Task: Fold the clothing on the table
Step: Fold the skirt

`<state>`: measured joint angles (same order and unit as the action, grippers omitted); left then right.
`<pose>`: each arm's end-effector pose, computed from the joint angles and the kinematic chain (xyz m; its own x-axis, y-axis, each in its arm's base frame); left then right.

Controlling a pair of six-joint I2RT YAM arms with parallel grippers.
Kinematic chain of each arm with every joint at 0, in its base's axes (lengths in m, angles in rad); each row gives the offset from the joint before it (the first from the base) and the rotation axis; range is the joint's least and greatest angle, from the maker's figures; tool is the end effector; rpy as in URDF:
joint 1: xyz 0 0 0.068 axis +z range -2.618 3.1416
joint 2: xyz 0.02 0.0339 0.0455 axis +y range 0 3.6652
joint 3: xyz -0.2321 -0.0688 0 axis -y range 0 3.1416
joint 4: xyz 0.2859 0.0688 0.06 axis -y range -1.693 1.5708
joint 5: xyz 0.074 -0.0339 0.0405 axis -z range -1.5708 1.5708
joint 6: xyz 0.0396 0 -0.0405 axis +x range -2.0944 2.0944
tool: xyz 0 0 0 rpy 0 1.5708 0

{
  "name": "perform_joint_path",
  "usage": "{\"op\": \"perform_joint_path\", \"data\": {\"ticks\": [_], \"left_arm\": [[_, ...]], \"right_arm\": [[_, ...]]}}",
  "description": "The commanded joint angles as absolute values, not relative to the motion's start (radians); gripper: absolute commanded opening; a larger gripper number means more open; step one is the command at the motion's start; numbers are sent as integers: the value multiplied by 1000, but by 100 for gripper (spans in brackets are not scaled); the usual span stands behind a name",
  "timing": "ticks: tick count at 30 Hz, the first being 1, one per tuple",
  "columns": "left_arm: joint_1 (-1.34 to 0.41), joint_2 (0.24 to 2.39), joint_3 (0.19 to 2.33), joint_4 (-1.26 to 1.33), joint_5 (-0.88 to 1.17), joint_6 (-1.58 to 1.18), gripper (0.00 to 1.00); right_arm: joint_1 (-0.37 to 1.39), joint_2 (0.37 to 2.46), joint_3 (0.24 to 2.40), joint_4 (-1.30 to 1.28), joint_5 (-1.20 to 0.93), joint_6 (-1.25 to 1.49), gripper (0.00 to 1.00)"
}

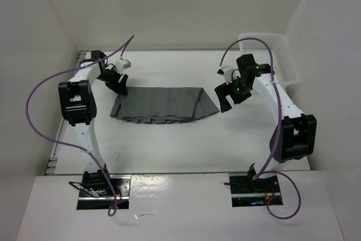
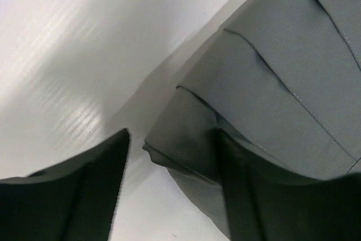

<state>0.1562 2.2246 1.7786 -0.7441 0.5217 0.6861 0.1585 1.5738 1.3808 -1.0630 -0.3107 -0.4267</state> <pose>0.4824 0.0560 0.1280 -0.6791 0.4491 -0.5806 0.6182 0.7764 -0.1226 0.3411 0.0668 0.2434 -0.7539 -0.5196 -0.4022 -0.6105 0.7802 0.1365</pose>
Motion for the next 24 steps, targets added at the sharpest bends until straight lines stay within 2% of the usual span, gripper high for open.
{"op": "perform_joint_path", "data": {"ticks": [1,3,4,7,8,10,18,24], "left_arm": [[172,2241,1779,-764,538,735,66],[172,2241,1744,-764,538,735,57],[172,2241,1735,-764,538,735,48],[172,2241,1717,-764,538,692,32],[172,2241,1717,-764,538,675,15],[172,2241,1704,-753,538,605,0],[192,2241,1672,-814,632,368,0],[241,2325,1652,-939,866,357,0]], "right_arm": [[150,1572,1399,-1080,-314,-408,99],[150,1572,1399,-1080,-314,-408,99],[150,1572,1399,-1080,-314,-408,99],[150,1581,1399,-1080,-314,-408,99],[150,1582,1399,-1071,-314,-408,99],[150,1582,1399,-1071,-314,-399,99],[150,1601,1410,-1031,-347,-390,99],[150,1651,1430,-1013,-408,-390,99]]}}
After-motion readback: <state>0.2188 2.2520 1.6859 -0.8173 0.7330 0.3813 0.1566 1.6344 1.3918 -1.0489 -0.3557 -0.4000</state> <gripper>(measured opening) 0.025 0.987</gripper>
